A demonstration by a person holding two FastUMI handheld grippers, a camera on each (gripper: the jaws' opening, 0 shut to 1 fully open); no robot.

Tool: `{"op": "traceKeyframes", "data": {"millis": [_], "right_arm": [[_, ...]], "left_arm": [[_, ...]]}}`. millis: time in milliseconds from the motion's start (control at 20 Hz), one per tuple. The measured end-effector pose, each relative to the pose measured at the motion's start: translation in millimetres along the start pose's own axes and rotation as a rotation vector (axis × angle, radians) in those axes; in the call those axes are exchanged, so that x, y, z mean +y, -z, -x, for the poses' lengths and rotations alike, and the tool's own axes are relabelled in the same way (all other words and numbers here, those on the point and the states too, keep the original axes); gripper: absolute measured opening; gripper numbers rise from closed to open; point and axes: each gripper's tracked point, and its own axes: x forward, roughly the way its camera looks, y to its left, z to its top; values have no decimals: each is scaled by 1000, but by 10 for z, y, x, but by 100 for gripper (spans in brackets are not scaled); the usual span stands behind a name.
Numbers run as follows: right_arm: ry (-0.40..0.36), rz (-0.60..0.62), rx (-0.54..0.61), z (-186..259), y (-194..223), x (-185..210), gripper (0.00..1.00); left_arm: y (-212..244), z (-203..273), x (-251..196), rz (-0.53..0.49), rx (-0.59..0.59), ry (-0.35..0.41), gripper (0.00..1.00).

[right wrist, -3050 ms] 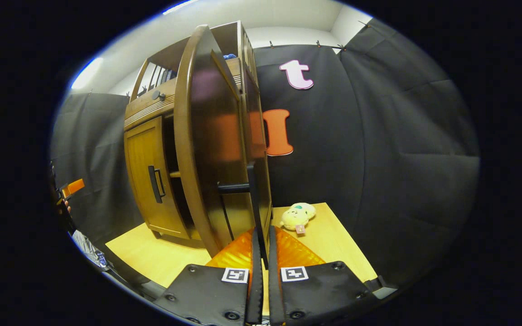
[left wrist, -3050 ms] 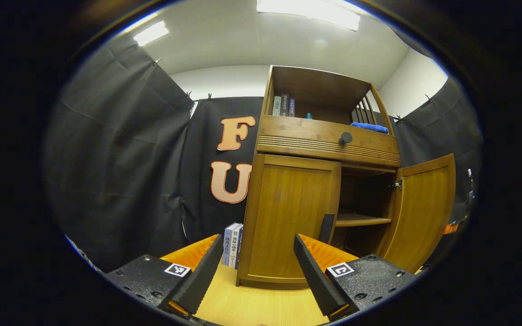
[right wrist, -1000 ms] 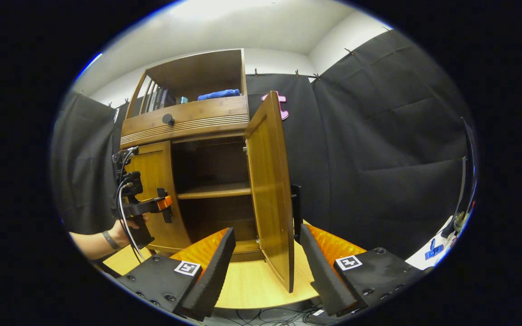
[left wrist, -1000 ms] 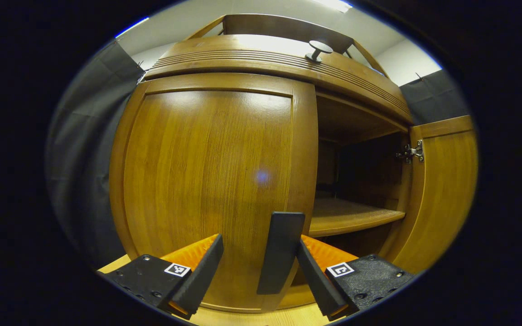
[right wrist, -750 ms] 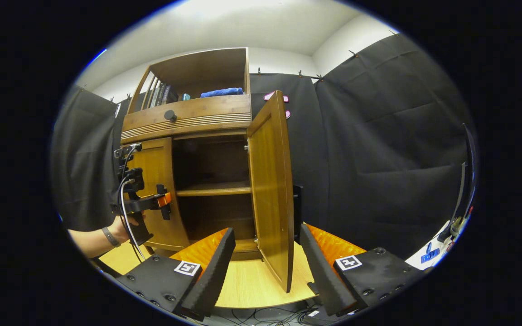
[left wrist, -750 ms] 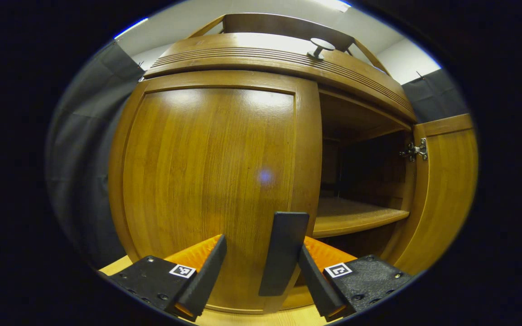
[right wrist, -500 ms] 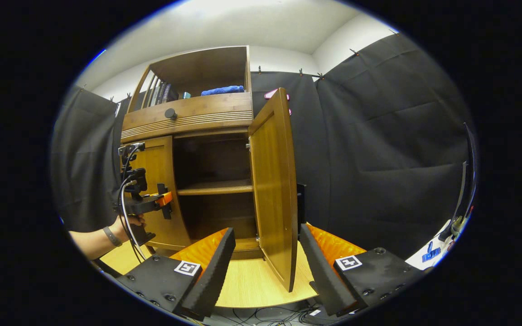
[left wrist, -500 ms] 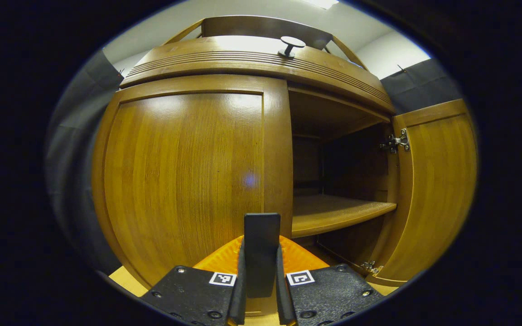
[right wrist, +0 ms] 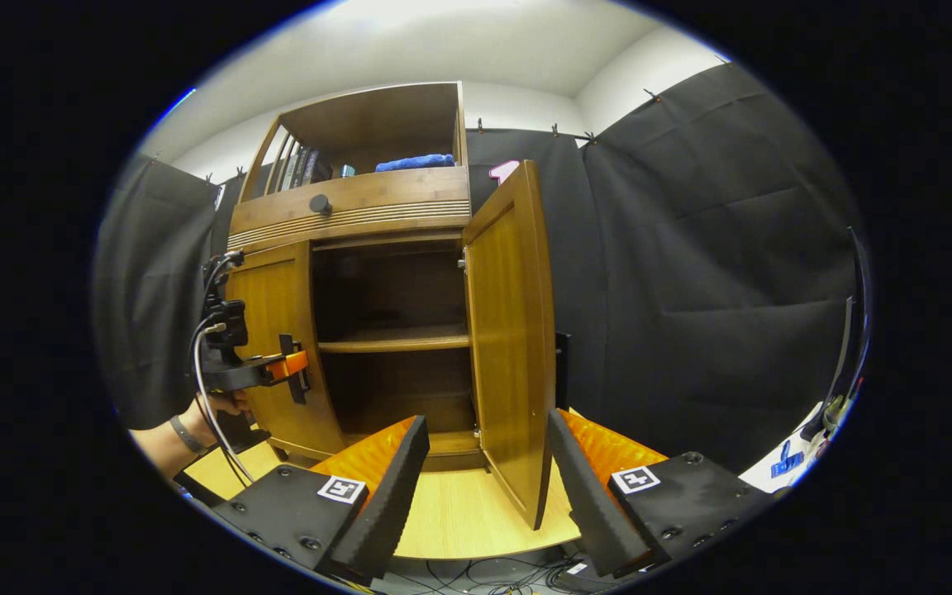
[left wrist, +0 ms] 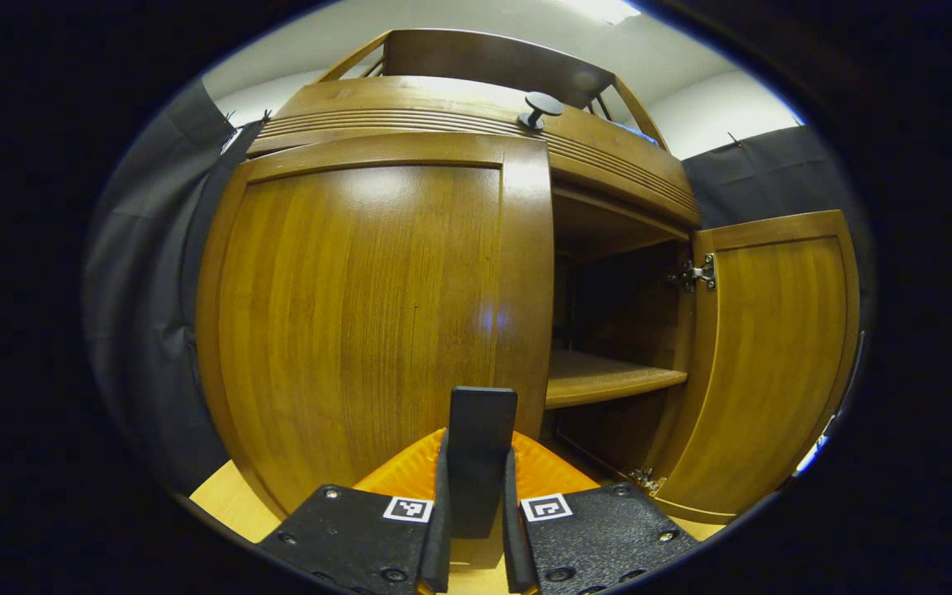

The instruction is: Open the right door of the double-door shoe cabinet with the right hand, and open the left door with the left hand.

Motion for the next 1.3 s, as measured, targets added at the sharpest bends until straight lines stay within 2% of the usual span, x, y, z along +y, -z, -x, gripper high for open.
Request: {"op": "traceKeyframes", "data": {"millis": [250, 600, 650, 700, 800, 850, 950, 1100, 1300], "right_arm": [[-39, 2, 18, -33, 59, 134, 93], [-80, -5, 26, -117, 103, 292, 93], [-90, -4, 25, -130, 98, 333, 88], [-97, -1, 26, -146, 97, 356, 93], [-111, 8, 32, -158, 122, 420, 93], [-120, 13, 36, -168, 131, 461, 83], [-142, 21, 45, -192, 158, 551, 83], [-175, 27, 55, -237, 185, 674, 84], [-207, 10, 52, -320, 191, 810, 84]], "left_arm": [[-42, 340, 89, 16, 7, -4, 26], [-79, 897, 316, -4, -42, -78, 24], [-89, 965, 349, -2, -47, -87, 27], [-80, 1009, 388, -6, -46, -100, 24], [-107, 1154, 490, -5, -65, -143, 26], [-127, 1236, 564, 5, -78, -168, 24], [-142, 1388, 696, 5, -90, -208, 24], [-164, 1525, 844, -37, -87, -225, 21], [-215, 1766, 1185, -21, -108, -298, 21]]}}
